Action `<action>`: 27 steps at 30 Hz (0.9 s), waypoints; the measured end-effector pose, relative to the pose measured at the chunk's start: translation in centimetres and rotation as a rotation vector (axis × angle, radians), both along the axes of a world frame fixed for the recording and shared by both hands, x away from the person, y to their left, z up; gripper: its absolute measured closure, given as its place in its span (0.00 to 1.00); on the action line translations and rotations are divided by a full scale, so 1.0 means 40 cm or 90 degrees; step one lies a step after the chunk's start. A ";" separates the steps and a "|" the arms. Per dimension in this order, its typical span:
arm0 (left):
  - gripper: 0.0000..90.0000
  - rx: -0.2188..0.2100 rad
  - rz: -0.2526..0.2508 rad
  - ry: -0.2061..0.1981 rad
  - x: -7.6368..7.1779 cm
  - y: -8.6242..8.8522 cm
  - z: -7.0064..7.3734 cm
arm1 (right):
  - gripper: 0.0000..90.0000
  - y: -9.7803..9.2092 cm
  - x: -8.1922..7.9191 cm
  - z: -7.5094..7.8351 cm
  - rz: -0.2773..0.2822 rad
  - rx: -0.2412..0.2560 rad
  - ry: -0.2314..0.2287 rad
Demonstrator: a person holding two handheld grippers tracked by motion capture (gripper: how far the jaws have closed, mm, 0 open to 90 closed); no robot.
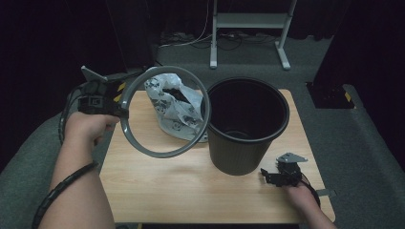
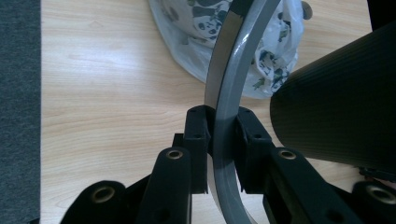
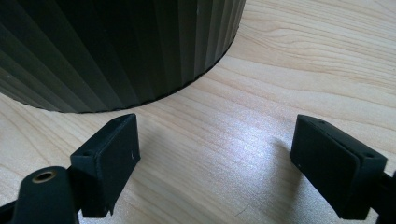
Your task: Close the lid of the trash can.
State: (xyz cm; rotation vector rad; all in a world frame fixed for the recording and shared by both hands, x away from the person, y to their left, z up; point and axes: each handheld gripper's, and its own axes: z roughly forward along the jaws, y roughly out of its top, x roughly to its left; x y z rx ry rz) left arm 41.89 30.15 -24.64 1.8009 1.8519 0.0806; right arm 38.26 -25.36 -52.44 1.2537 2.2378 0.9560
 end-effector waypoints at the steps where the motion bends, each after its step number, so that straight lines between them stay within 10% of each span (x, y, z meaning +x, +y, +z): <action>1: 0.85 0.002 -0.002 0.000 0.002 -0.005 0.003 | 0.17 0.000 0.000 0.000 0.000 0.000 0.000; 27: 0.85 0.012 -0.061 -0.038 0.054 -0.151 0.079 | 0.17 0.000 0.000 0.001 -0.001 0.002 0.003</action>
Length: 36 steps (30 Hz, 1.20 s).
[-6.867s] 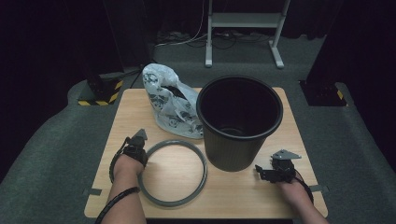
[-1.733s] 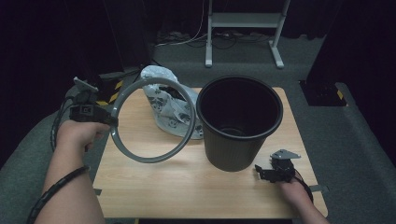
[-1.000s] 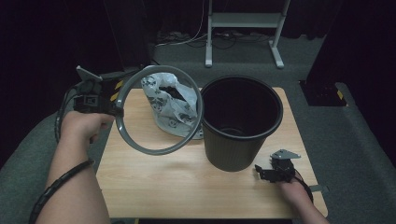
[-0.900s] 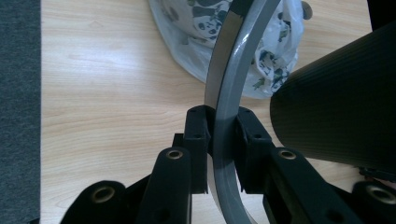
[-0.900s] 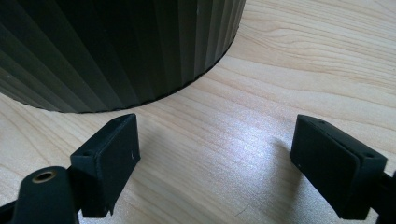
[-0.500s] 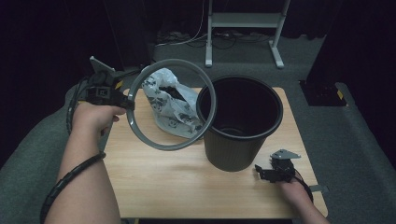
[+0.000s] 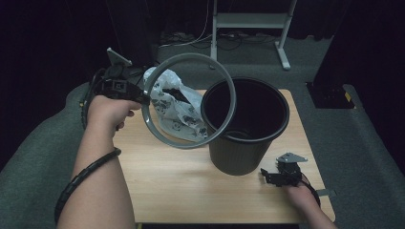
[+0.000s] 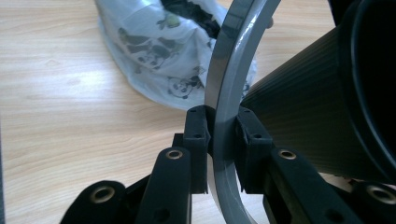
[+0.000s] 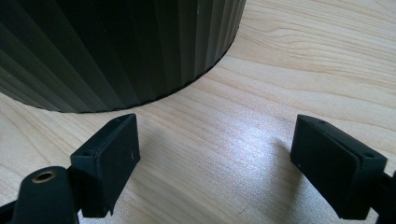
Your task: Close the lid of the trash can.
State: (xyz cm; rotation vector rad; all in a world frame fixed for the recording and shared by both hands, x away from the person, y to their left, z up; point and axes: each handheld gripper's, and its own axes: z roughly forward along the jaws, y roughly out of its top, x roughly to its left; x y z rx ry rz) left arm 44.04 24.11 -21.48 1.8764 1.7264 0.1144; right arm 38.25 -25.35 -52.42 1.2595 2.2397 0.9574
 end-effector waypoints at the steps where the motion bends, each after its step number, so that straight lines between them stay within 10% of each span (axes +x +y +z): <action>1: 0.85 0.002 -0.004 -0.002 0.002 -0.006 0.002 | 0.17 0.000 0.000 0.000 0.000 0.000 0.000; 36: 0.85 0.004 -0.044 -0.017 0.058 -0.157 0.021 | 0.17 0.000 0.001 0.000 0.003 -0.001 -0.002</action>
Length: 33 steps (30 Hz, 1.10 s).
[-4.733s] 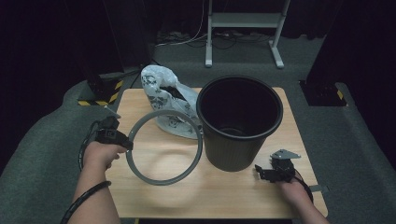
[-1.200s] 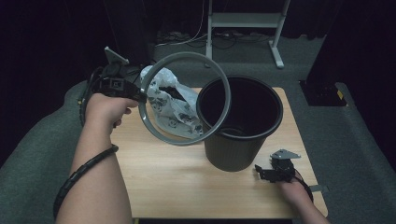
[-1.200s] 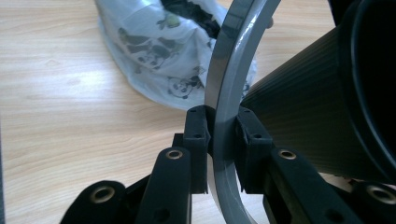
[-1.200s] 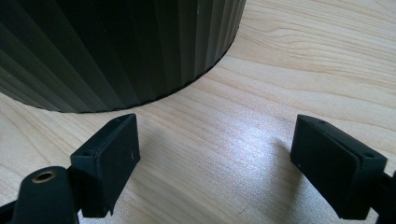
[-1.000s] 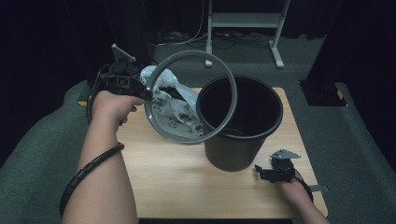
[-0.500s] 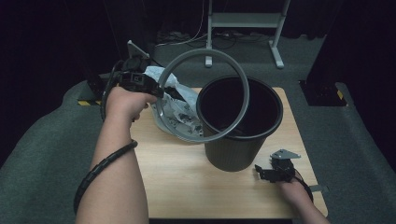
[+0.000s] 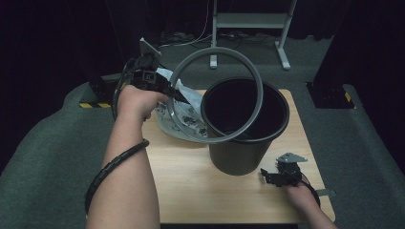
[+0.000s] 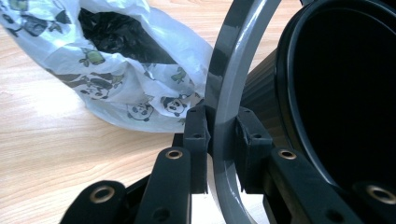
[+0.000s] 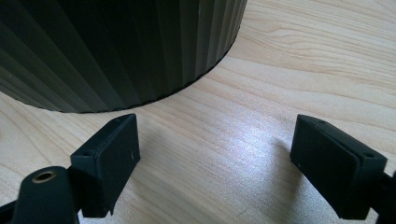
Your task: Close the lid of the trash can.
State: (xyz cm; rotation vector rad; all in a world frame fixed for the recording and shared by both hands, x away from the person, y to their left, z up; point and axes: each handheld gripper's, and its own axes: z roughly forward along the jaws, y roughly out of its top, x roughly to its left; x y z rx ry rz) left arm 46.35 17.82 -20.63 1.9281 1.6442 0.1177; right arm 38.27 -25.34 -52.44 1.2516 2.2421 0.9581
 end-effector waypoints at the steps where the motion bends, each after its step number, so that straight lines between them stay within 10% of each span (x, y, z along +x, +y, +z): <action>1: 0.85 0.003 -0.003 -0.001 0.002 -0.003 0.000 | 0.17 0.000 0.000 0.000 0.000 0.000 0.000; 33: 0.85 -0.002 -0.058 -0.007 0.051 -0.167 0.026 | 0.17 0.000 -0.001 0.000 0.001 0.001 0.002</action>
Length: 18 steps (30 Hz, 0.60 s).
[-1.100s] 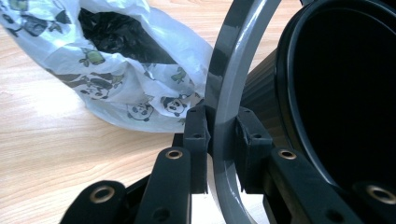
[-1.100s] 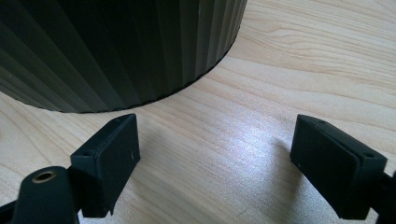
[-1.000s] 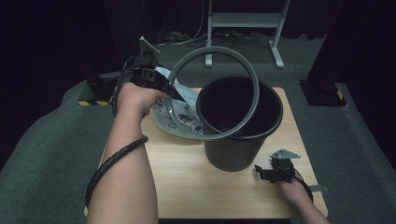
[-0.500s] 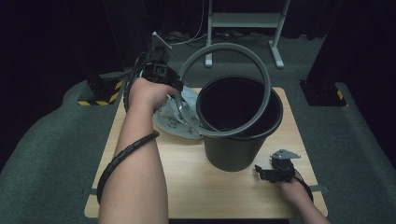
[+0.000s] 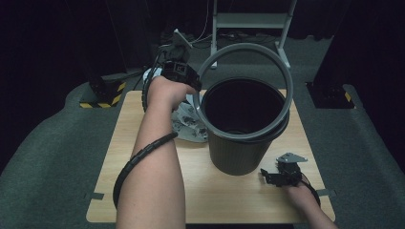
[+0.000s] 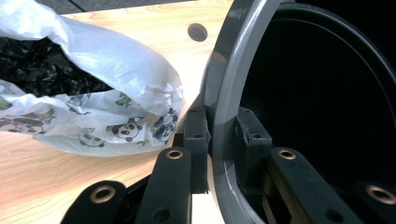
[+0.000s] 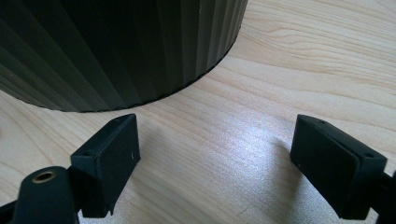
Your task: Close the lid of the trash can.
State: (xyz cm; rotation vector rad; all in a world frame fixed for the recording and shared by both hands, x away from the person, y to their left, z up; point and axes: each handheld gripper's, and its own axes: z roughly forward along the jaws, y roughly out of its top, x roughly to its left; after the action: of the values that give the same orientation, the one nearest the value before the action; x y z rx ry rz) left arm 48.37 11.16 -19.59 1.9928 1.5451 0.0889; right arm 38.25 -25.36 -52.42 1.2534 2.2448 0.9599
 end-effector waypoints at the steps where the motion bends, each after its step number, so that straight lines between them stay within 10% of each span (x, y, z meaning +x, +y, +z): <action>1: 0.85 0.002 -0.005 0.000 0.001 -0.007 0.000 | 0.17 0.000 0.000 0.000 0.000 0.000 0.000; 18: 0.85 0.043 0.006 0.015 0.008 -0.043 -0.022 | 0.17 0.000 0.000 0.000 0.001 0.000 0.001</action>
State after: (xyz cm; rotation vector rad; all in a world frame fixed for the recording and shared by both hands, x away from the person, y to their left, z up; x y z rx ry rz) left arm 48.68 9.44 -20.47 2.0452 1.5861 0.1228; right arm 38.26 -25.35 -52.42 1.2531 2.2464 0.9599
